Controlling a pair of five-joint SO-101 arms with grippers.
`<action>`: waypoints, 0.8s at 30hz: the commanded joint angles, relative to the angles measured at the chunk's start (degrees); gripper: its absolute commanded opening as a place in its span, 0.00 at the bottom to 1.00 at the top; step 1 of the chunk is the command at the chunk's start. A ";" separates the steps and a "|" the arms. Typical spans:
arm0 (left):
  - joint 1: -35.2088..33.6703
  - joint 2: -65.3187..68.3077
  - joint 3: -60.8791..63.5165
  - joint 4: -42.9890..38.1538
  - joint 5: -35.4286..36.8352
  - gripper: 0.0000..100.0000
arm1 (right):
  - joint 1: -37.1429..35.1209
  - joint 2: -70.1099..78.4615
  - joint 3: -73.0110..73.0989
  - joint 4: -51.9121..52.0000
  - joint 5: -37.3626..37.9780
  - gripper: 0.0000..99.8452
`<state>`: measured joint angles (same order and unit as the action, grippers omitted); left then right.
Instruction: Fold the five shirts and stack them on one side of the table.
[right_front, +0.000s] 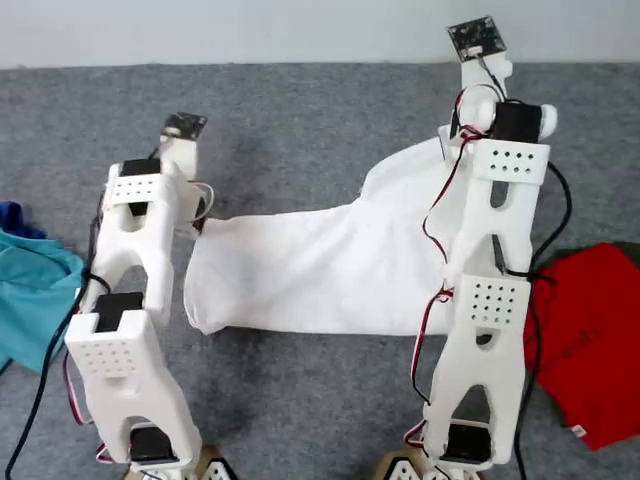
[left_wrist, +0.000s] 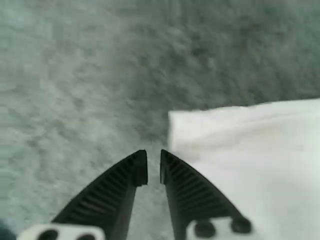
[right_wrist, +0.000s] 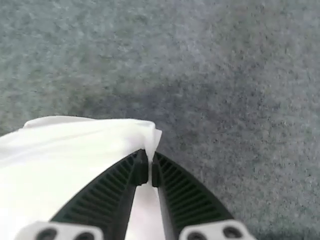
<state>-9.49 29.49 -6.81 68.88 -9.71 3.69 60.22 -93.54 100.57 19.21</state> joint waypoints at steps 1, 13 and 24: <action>-0.79 -0.26 -4.09 -1.41 4.48 0.06 | 0.75 -3.47 -2.11 2.42 0.35 0.01; 3.08 7.65 -15.60 7.12 5.19 0.09 | 0.75 0.31 -2.11 2.42 0.62 0.01; 2.99 12.92 -30.11 21.01 5.45 0.16 | 0.66 0.84 -2.11 2.42 0.62 0.01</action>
<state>-6.86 43.03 -31.43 85.67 -4.97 3.69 61.89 -93.63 100.66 19.21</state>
